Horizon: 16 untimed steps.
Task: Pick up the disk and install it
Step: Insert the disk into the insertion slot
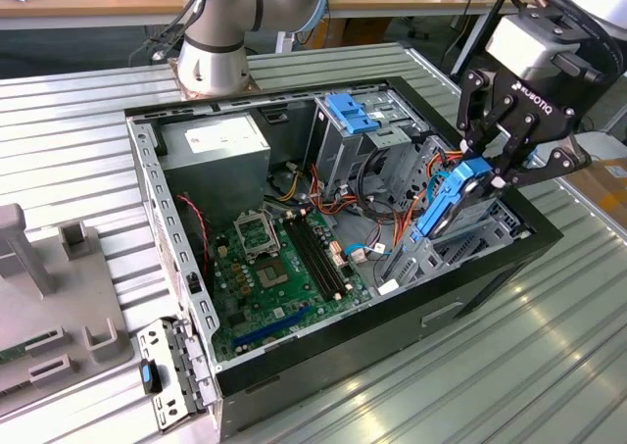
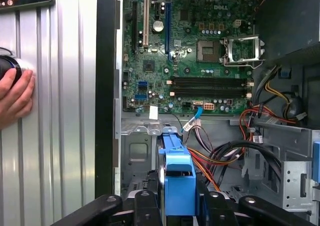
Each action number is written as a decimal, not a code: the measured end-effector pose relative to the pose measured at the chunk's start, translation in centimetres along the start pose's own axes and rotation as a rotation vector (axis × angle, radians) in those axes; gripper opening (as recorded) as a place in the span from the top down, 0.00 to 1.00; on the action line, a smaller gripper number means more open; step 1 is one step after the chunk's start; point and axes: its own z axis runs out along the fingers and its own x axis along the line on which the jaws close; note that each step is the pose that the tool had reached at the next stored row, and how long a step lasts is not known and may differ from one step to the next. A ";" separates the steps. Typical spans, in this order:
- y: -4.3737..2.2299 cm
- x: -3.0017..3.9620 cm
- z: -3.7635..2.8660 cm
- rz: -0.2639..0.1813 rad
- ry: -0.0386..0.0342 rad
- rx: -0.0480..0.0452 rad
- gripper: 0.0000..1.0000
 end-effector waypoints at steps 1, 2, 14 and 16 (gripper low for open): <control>0.00 0.00 0.01 0.000 0.0000 0.0000 0.64; -0.01 0.00 0.11 0.000 -0.0004 0.0000 0.64; -0.04 0.01 0.46 0.000 0.0000 0.0000 0.56; -0.04 0.01 0.47 0.000 0.0000 0.0000 0.56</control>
